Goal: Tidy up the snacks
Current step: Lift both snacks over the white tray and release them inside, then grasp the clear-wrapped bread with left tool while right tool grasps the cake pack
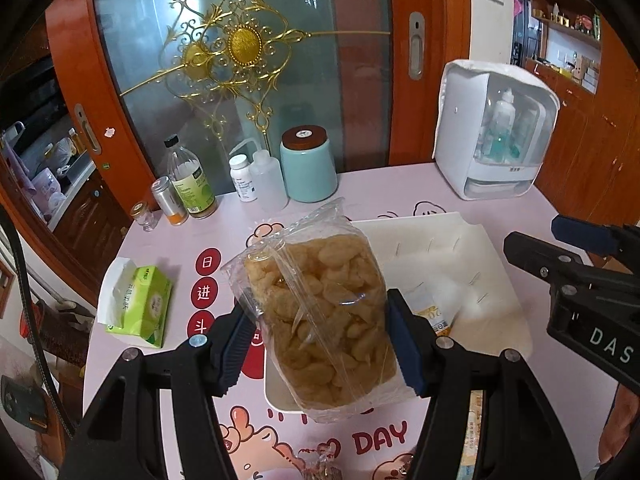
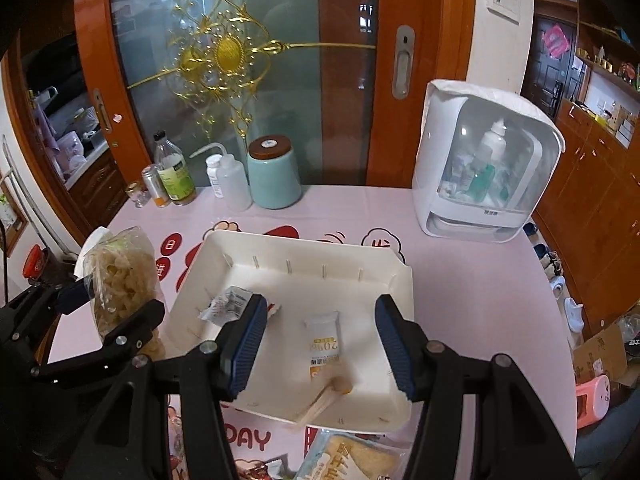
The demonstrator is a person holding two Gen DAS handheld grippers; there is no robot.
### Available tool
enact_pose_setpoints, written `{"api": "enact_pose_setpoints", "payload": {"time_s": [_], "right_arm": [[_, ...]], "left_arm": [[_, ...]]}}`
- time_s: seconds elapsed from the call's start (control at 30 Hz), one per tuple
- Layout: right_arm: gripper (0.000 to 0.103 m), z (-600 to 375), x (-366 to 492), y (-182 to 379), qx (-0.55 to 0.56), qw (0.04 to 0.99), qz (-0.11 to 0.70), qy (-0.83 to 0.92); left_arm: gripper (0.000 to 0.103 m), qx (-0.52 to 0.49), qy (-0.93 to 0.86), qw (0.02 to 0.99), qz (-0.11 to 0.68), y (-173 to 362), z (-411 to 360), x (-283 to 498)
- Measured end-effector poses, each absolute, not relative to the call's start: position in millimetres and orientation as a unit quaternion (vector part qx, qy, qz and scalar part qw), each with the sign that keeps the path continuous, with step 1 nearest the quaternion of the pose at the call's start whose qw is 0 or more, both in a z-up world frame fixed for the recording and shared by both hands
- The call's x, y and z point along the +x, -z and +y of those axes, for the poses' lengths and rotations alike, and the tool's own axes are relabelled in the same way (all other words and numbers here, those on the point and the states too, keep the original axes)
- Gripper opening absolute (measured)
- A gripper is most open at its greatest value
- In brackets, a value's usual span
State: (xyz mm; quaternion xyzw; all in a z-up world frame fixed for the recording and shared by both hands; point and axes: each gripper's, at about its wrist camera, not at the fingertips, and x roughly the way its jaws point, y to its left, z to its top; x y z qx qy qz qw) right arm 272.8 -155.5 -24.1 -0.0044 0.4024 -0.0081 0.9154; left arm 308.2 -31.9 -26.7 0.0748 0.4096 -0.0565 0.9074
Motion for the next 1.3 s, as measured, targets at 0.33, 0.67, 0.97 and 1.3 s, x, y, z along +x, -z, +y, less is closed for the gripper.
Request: {"api": "enact_pose_setpoints", "payload": {"time_s": [0.33,0.67,0.97,1.3], "right_arm": [[0.057,-164.3,272.1,39.5,0.006,0.907,0.422,-0.001],[0.057,-166.2,248.9,31.4,0.012,0.909,0.417,-0.012],[0.057,-167.1,212.1,10.0,0.01,0.917,0.399,-0.028],[0.059,-177.8,163.4,-4.5,0.014,0.921,0.386,-0.045]], "left_arm": [[0.102,0.085,0.051,0.906,0.411,38.0,-38.2,311.0],[0.102,0.096,0.041,0.91,0.401,23.6,-40.0,284.9],[0.102,0.095,0.041,0.917,0.385,-0.9,-43.5,241.3],[0.102,0.117,0.028,0.916,0.382,-14.5,-44.3,185.7]]}}
